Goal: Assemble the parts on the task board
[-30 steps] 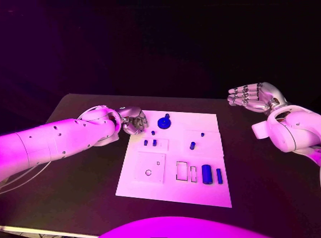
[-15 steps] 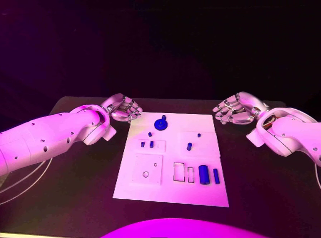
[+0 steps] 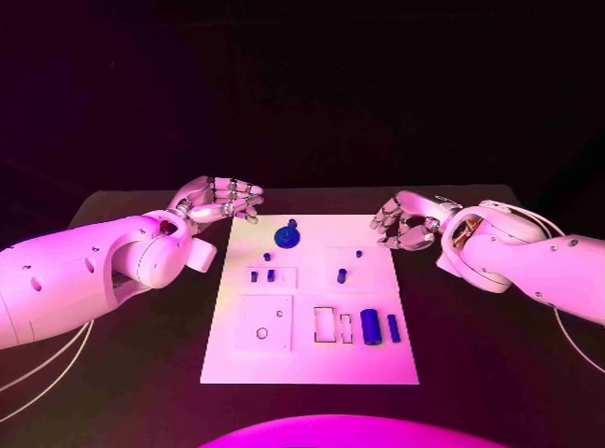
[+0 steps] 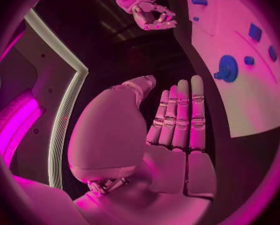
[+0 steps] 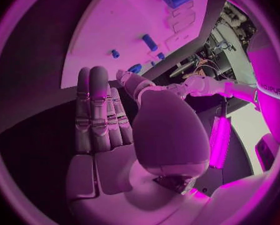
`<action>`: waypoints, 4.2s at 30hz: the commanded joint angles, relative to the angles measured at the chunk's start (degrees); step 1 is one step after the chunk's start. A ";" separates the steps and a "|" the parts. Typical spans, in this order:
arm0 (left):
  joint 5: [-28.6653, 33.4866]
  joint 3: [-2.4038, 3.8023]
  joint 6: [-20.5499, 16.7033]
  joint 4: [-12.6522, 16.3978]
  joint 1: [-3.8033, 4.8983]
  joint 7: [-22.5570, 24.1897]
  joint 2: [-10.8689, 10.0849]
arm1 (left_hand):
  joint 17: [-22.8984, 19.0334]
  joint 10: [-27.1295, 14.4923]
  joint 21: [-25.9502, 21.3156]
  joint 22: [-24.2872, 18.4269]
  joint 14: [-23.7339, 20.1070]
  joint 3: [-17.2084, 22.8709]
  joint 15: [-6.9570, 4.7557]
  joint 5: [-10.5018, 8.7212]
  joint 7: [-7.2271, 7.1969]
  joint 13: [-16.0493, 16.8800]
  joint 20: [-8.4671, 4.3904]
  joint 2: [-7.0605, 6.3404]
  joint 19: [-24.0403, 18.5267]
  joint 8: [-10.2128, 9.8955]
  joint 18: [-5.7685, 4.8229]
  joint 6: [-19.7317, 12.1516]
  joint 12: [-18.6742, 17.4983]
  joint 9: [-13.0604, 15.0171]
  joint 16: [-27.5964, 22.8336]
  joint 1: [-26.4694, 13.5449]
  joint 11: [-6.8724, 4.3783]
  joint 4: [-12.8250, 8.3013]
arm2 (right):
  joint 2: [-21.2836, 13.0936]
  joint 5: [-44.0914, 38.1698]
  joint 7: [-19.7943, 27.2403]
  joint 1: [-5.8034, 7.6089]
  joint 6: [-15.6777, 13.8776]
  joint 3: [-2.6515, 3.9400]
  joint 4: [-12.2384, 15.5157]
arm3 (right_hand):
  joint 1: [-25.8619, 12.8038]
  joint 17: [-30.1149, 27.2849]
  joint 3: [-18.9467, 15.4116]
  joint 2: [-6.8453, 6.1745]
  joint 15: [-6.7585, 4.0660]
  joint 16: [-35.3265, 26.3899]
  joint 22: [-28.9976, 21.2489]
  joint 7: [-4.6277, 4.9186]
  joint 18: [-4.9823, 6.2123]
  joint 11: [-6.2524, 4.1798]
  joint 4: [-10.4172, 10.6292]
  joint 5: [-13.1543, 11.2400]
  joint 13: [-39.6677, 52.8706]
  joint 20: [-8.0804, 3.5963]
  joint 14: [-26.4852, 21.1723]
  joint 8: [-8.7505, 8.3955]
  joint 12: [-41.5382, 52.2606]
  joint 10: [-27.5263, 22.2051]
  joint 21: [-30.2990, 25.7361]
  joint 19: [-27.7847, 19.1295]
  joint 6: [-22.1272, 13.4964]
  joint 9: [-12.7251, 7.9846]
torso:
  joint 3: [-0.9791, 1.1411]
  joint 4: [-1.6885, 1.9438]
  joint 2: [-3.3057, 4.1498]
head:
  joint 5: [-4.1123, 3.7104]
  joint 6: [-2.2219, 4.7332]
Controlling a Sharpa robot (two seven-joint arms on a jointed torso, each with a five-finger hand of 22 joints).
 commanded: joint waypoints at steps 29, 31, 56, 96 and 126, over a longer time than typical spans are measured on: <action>6.39 0.02 4.09 2.94 -0.13 4.65 0.14 | -6.46 3.80 -22.72 -17.56 0.06 -2.30 2.54 0.31 1.68 -4.32 4.47 2.06 -0.23 -1.95 0.85 2.77 -6.35 -2.70 -22.29 3.48 1.11 2.10 | 7.47 -13.17 -7.73 -3.15 4.70 -0.09 -4.17 | -0.62 35.41 4.23 -0.38 0.10 39.78 19.22 -0.39 -1.33 -0.12 2.09 0.00 0.11 0.55 3.11 0.17 0.35 -0.15 17.54 7.97 0.75 2.57 | 0.12 0.13 0.12 | -0.26 -0.17; 6.39 0.02 4.07 3.00 -0.13 4.68 0.13 | -6.46 3.85 -22.78 -17.63 0.14 -2.24 2.55 0.32 1.72 -4.31 4.46 2.10 -0.14 -1.95 0.85 2.83 -6.33 -2.71 -22.34 3.53 1.13 2.08 | 7.69 -13.31 -7.85 -3.25 5.06 -0.10 -4.43 | -0.60 35.48 4.34 -0.34 0.09 39.88 19.29 -0.41 -1.33 -0.14 2.10 0.01 0.11 0.54 3.10 0.21 0.35 -0.09 17.60 7.96 0.80 2.62 | 0.12 0.15 0.12 | -0.22 -0.19; 6.28 0.00 3.93 3.08 -0.13 4.50 0.01 | -6.46 3.97 -22.99 -17.87 0.43 -2.00 2.55 0.33 1.95 -4.28 4.43 2.22 0.15 -1.96 0.85 2.96 -6.28 -2.78 -22.49 3.67 1.21 2.05 | 9.09 -14.81 -8.54 -4.44 6.14 -0.21 -4.87 | 1.24 35.71 9.56 3.04 -1.82 41.67 25.11 -2.31 -1.79 -2.33 0.44 0.00 0.85 -0.80 2.59 4.54 1.80 7.08 22.26 8.14 4.89 6.32 | 0.15 0.01 0.12 | 0.09 -0.90; 5.77 -0.01 3.65 3.32 -0.12 3.23 -0.12 | -6.52 3.63 -23.58 -18.42 0.47 -1.84 2.75 0.29 2.38 -4.33 4.46 2.06 0.45 -2.29 0.81 2.70 -6.42 -3.03 -23.06 3.59 1.52 2.13 | 10.67 -21.68 -15.62 -4.78 11.99 -1.37 -4.51 | -2.49 35.86 10.52 1.38 -1.47 42.56 27.84 -2.17 -2.07 -2.00 0.52 -0.14 0.67 -0.54 2.56 5.80 -0.10 6.66 23.97 7.55 2.69 8.83 | 0.12 0.02 0.05 | 0.08 -1.50; 5.29 -0.01 3.26 3.22 -0.12 3.17 -0.13 | -6.53 3.53 -23.81 -18.63 0.49 -1.65 2.80 0.33 2.46 -4.32 4.49 2.32 0.55 -2.35 0.81 2.71 -6.42 -3.10 -23.28 3.60 1.58 2.19 | 8.27 -19.26 -14.29 -4.38 -3.36 -0.91 -2.38 | -0.91 36.69 13.12 3.26 -2.07 43.45 34.66 -2.60 -3.21 -2.68 -1.09 0.04 1.20 -1.03 2.78 7.44 0.47 9.01 29.48 10.91 3.31 10.68 | 0.12 -0.01 0.05 | 0.43 -1.40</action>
